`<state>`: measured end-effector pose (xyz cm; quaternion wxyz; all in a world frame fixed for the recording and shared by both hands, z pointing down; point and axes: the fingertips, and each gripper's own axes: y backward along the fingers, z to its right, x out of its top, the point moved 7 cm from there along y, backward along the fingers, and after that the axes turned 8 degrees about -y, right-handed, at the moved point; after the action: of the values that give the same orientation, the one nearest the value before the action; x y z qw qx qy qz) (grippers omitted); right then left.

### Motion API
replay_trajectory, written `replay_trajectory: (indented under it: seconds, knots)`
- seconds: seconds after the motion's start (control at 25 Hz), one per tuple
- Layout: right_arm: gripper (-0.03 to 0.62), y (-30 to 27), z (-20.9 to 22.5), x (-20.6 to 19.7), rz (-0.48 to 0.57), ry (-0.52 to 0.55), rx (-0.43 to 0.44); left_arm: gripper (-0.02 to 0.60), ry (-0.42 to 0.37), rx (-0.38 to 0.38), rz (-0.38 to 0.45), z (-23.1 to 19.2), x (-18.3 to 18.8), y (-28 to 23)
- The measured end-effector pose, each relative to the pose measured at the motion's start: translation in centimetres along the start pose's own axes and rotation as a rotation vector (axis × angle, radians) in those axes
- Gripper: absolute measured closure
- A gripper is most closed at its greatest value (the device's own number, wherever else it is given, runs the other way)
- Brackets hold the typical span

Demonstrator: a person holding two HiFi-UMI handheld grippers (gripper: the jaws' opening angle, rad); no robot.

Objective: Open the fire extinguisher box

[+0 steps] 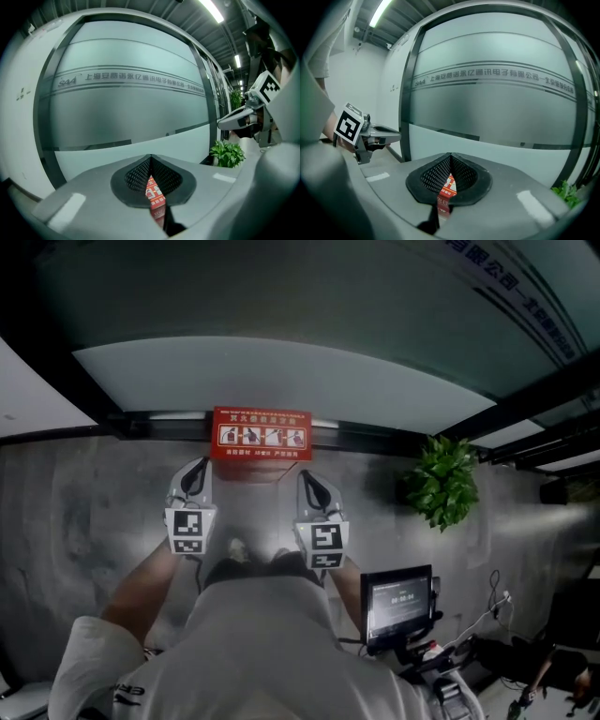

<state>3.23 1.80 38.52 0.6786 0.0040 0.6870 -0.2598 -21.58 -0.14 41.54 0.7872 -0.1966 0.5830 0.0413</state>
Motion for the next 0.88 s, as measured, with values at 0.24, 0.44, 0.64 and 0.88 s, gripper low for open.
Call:
replay_trajectory:
  seconds: [0.24, 0.44, 0.64, 0.88]
  knots:
    - [0.580, -4.4, 4.0, -2.4, -0.057, 0.043, 0.004, 0.580, -0.007, -0.008, -0.052, 0.3, -1.5, -3.4]
    - [0.580, -7.9, 9.0, -5.8, -0.143, 0.189, 0.056, 0.580, -0.013, -0.004, -0.096, 1.8, -2.1, -6.1]
    - [0.579, -11.8, 14.2, -9.4, -0.251, 0.140, 0.077, 0.580, -0.023, -0.007, -0.142, 3.4, -3.2, -9.1]
    - [0.579, -16.3, 17.2, -12.9, -0.329, 0.111, 0.108, 0.580, -0.014, -0.023, -0.196, 5.0, -4.9, -11.7]
